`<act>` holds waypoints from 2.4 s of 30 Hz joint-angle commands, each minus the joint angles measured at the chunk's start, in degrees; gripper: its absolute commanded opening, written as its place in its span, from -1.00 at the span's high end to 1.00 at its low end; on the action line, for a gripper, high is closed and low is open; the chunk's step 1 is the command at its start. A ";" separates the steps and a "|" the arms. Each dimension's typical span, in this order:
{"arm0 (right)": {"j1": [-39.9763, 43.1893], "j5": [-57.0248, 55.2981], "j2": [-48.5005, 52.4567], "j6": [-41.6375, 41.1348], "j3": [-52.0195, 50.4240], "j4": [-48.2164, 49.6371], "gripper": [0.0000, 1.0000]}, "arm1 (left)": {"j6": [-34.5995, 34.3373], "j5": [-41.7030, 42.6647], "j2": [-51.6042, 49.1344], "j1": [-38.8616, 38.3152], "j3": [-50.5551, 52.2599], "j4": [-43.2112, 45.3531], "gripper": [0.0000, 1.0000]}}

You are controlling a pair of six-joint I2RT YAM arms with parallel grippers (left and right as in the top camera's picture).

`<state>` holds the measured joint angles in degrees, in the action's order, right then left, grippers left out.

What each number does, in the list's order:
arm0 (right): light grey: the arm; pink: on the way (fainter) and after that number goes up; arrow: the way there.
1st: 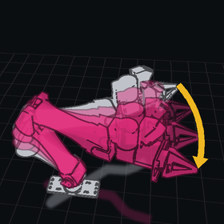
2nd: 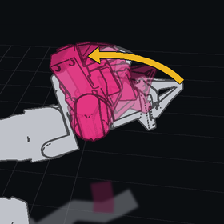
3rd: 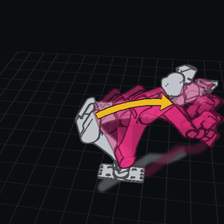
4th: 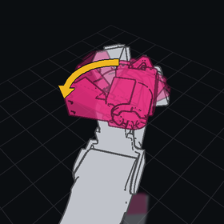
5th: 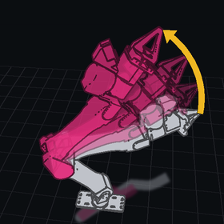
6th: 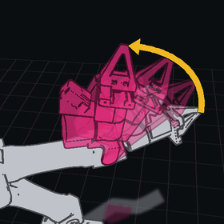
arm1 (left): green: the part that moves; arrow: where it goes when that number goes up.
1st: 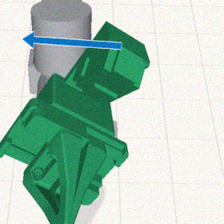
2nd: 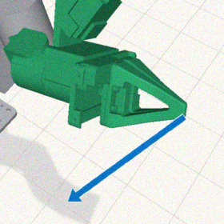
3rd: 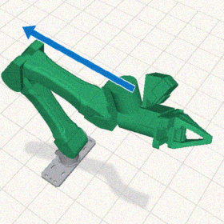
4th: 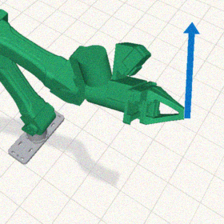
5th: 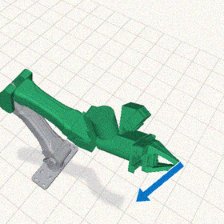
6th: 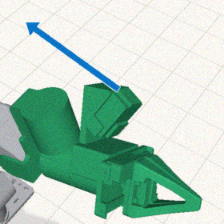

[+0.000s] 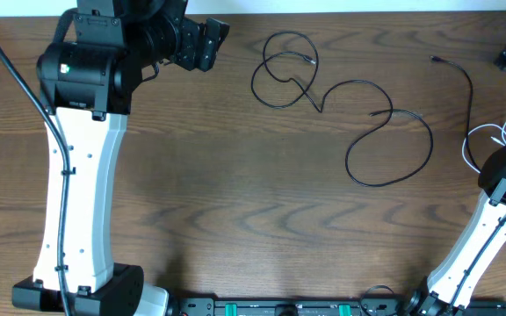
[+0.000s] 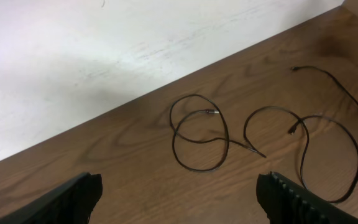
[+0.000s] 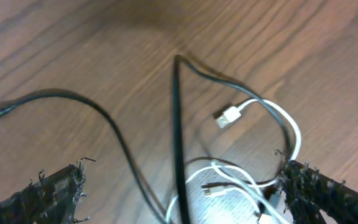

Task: Untangle cables
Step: 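Move the right gripper back to the black cable loops at center, then lower the right gripper and grasp a black cable strand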

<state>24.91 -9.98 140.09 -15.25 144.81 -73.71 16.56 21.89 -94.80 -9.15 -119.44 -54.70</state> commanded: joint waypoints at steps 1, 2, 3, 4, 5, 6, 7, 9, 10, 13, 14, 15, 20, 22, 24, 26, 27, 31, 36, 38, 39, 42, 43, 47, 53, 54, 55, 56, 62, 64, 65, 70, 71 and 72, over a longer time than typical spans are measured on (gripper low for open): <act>-0.35 7.56 -2.45 1.31 3.91 -0.20 -0.99 | 0.35 -0.52 0.50 -0.22 0.35 0.02 -0.68; -0.39 9.20 -3.02 1.88 4.83 -0.20 -0.98 | 0.35 -0.52 0.50 -0.22 0.35 0.04 -0.68; -0.57 10.93 -3.89 2.49 5.95 -0.33 -0.98 | 0.35 -0.52 0.50 -0.22 0.35 0.04 -0.68; -0.72 12.02 -4.61 2.75 6.91 -0.50 -0.99 | 0.35 -0.52 0.50 -0.22 0.35 0.04 -0.68; -1.03 13.07 -5.75 3.15 8.20 -0.92 -0.98 | 0.35 -0.52 0.50 -0.22 0.35 0.02 -0.68; -1.31 13.66 -6.64 3.61 8.94 -1.22 -0.98 | 0.35 -0.52 0.50 -0.22 0.35 -0.02 -0.68; -1.73 13.60 -7.74 3.65 9.57 -1.62 -0.99 | 0.35 -0.52 0.50 -0.22 0.35 -0.09 -0.68; -2.58 13.57 -9.84 4.17 10.12 -2.45 -0.99 | 0.35 -0.52 0.50 -0.22 0.35 -0.13 -0.69; -3.10 13.64 -11.02 4.66 10.12 -2.95 -0.99 | 0.35 -0.52 0.50 -0.22 0.35 -0.13 -0.69; -4.94 15.08 -13.55 4.66 10.12 -4.13 -0.99 | 0.35 -0.55 0.50 -0.22 0.35 -0.11 -0.68; -5.77 16.31 -14.25 4.68 10.12 -4.44 -0.99 | 0.37 -0.52 0.50 -0.22 0.35 -0.11 -0.68; -6.54 17.05 -14.69 4.68 10.12 -4.70 -0.99 | 0.37 -0.55 0.50 -0.22 0.35 -0.11 -0.68; -12.35 17.66 -15.69 4.81 10.12 -7.23 -0.98 | 0.61 -0.52 0.50 -0.20 0.35 0.13 -0.68; -15.10 17.68 -15.67 4.83 9.97 -8.33 -0.99 | 1.03 -0.55 0.50 -0.20 0.35 0.11 -0.68; -17.88 17.64 -15.65 5.33 9.53 -9.14 -0.99 | 1.27 -0.55 0.50 -0.20 0.35 0.15 -0.68; -20.72 17.66 -15.58 5.60 9.05 -9.44 -0.99 | 1.66 -0.57 0.50 -0.20 0.35 0.24 -0.68; -22.43 17.64 -15.56 5.97 8.85 -9.49 -0.99 | 1.66 -0.57 0.50 -0.20 0.35 0.33 -0.68; -28.89 16.63 -14.88 6.75 8.48 -9.31 -0.98 | 1.66 -0.57 0.50 -0.20 0.35 0.33 -0.68; -34.75 14.64 -12.41 6.78 8.37 -9.81 -0.99 | 1.66 -0.55 0.50 -0.20 0.35 0.33 -0.68; -36.57 14.58 -10.69 7.26 8.37 -10.08 -0.98 | 1.70 -0.55 0.50 -0.20 0.35 0.33 -0.68; -37.29 14.34 -9.77 7.21 8.37 -10.12 -0.98 | 1.73 -0.55 0.50 -0.20 0.35 0.35 -0.68; -39.41 13.07 -6.05 7.17 8.37 -9.86 -0.99 | 1.86 -0.57 0.50 -0.20 0.35 0.52 -0.68; -39.95 13.14 -4.83 7.15 8.37 -9.66 -0.98 | 1.88 -0.57 0.50 -0.20 0.35 0.55 -0.69; -41.13 12.87 -0.28 6.40 8.37 -9.01 -0.98 | 1.88 -0.57 0.50 -0.20 0.35 0.57 -0.68; -41.20 15.15 5.68 5.66 8.37 -9.20 -0.99 | 1.88 -0.55 0.50 -0.20 0.35 0.61 -0.68; -41.38 15.82 6.84 5.68 8.37 -9.25 -0.98 | 1.88 -0.55 0.50 -0.20 0.35 0.74 -0.69; -41.53 15.98 7.32 5.68 8.37 -9.31 -0.99 | 1.88 -0.55 0.50 -0.20 0.35 0.74 -0.68; -41.66 16.04 7.74 5.66 8.37 -9.33 -0.98 | 1.88 -0.55 0.50 -0.20 0.35 0.76 -0.68; -42.64 15.93 8.11 4.39 8.37 -7.69 -0.99 | 1.86 -0.52 0.50 -0.20 0.35 0.74 -0.68; -42.69 15.96 8.15 3.17 8.37 -6.95 -0.98 | 1.86 -0.52 0.50 -0.20 0.35 0.74 -0.68; -42.69 15.96 8.17 3.06 8.37 -6.71 -0.99 | 1.86 -0.52 0.50 -0.20 0.35 0.74 -0.69; -43.12 15.34 8.17 2.89 8.22 -6.91 -0.96 | 1.86 -0.50 0.50 -0.20 0.35 0.79 -0.68; -43.36 13.57 8.17 1.97 8.22 -7.13 -0.96 | 1.86 -0.50 0.50 -0.20 0.35 0.79 -0.68; -43.67 11.30 8.17 1.11 8.22 -7.28 -0.96 | 1.86 -0.50 0.50 -0.20 0.35 0.79 -0.69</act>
<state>-17.69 5.37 148.44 -11.49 153.14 -80.49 17.89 21.87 -94.80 -9.15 -119.44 -53.93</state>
